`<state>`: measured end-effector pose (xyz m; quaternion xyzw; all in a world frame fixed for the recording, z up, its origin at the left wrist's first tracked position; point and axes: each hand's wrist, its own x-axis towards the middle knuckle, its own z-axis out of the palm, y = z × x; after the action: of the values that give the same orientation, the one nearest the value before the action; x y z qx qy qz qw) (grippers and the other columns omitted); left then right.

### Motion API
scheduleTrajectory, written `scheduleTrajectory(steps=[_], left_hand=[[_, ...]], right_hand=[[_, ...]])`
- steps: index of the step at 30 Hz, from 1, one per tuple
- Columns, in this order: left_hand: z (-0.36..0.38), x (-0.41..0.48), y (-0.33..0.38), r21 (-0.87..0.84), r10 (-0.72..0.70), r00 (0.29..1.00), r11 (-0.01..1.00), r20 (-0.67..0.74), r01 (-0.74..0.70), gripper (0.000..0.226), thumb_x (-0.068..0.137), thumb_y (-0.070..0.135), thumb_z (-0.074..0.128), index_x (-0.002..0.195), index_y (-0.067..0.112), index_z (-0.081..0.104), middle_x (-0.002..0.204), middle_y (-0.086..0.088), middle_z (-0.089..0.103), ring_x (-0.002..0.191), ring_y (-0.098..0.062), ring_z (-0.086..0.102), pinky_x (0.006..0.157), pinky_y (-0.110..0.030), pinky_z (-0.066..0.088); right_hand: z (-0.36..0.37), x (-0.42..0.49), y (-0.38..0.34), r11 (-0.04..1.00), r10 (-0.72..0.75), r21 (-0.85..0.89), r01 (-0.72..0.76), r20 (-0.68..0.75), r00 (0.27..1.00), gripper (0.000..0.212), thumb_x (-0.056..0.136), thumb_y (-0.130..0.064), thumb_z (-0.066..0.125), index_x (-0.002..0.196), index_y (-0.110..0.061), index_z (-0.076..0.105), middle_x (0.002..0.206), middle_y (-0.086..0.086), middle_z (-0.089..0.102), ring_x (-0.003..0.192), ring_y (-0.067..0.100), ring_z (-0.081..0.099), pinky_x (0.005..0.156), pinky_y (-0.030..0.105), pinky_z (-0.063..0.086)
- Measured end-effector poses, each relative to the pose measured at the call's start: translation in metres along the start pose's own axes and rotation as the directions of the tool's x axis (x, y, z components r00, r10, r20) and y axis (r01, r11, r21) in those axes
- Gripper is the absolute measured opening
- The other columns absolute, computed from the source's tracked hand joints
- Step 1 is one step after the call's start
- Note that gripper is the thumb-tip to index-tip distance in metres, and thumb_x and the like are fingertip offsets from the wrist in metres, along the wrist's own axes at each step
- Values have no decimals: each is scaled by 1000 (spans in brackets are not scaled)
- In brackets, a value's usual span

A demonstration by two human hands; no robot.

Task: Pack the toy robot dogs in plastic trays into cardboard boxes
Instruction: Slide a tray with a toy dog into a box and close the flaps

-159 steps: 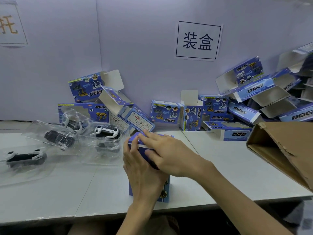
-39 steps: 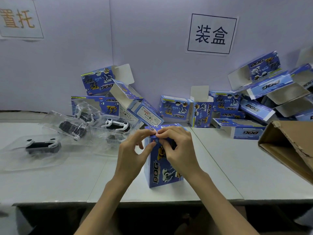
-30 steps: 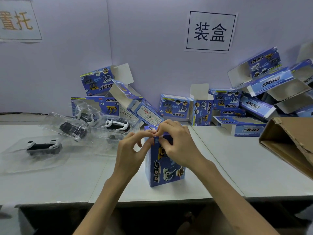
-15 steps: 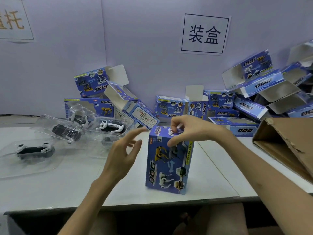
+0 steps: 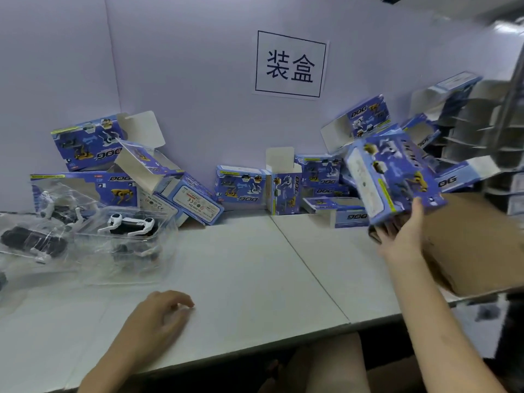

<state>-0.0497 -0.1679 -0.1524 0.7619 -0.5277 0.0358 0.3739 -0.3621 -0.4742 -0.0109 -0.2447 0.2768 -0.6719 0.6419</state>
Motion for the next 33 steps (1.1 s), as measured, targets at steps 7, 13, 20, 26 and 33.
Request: scheduleTrajectory(steps=[7,13,20,26,33], left_hand=[[0,0,4,93,55,998,994,30,-57,21,90,21,70,88,42,67,99,35,62,92,2,54,80,-21,44],[-1,-1,10,95,45,999,994,27,-47,12,91,24,69,91,36,70,100,35,60,95,-3,55,86,-26,45],[-2,-2,8,157,54,997,986,50,-61,13,95,33,58,104,36,68,113,27,63,92,2,44,86,-20,40],[-3,-4,12,166,66,994,983,85,-79,18,98,36,51,110,35,65,124,26,58,103,0,44,92,-24,37],[-6,-3,11,197,85,991,975,108,-105,24,96,43,48,114,40,63,129,32,49,112,2,43,92,-17,28]], right_hand=[[-15,-5,59,595,-48,-745,302,342,939,35,92,-8,64,127,-13,67,135,5,62,123,18,54,100,27,39],[4,-40,115,450,115,-805,386,481,869,22,90,-7,66,104,-23,72,121,0,67,109,16,60,82,22,38],[93,-95,170,405,237,-669,623,735,635,48,87,-29,74,132,-25,56,135,-2,52,105,14,58,79,28,49],[160,-101,224,108,316,-548,829,810,494,81,83,-42,76,148,-25,31,145,2,41,127,23,49,97,44,49],[209,-58,275,-26,272,-605,796,762,588,102,75,-42,83,151,-17,20,147,9,37,131,29,46,96,47,48]])
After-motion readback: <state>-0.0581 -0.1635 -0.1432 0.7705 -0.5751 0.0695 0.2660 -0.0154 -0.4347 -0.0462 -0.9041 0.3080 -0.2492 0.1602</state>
